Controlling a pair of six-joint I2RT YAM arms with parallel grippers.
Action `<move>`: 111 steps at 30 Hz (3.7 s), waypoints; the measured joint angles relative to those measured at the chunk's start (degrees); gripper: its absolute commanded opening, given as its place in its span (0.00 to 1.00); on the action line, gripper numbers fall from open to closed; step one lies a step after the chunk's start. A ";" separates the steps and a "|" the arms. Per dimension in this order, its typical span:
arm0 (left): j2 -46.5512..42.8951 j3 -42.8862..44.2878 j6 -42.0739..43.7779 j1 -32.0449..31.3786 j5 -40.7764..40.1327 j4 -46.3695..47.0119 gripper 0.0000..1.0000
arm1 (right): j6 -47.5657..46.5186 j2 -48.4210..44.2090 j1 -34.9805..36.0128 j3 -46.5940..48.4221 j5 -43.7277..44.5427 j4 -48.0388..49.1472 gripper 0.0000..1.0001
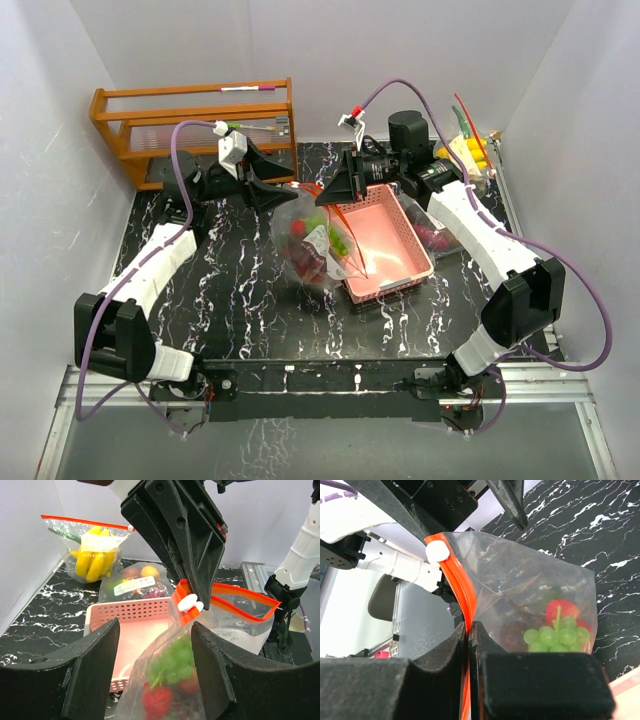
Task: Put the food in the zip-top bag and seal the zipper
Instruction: Zip the zipper food storage bag at the center of the board.
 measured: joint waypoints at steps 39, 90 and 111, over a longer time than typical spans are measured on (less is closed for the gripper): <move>3.91 12.24 7.28 -0.46 3.91 -35.39 0.00 | -21.88 -5.42 1.14 1.81 24.06 -6.73 0.51; 11.80 16.28 9.77 -0.59 -2.75 -53.57 0.00 | -35.78 2.49 11.96 -2.03 29.05 5.44 0.19; 11.47 16.31 8.74 -0.70 -3.67 -53.59 0.00 | -36.37 2.56 12.04 -1.20 32.02 2.73 0.08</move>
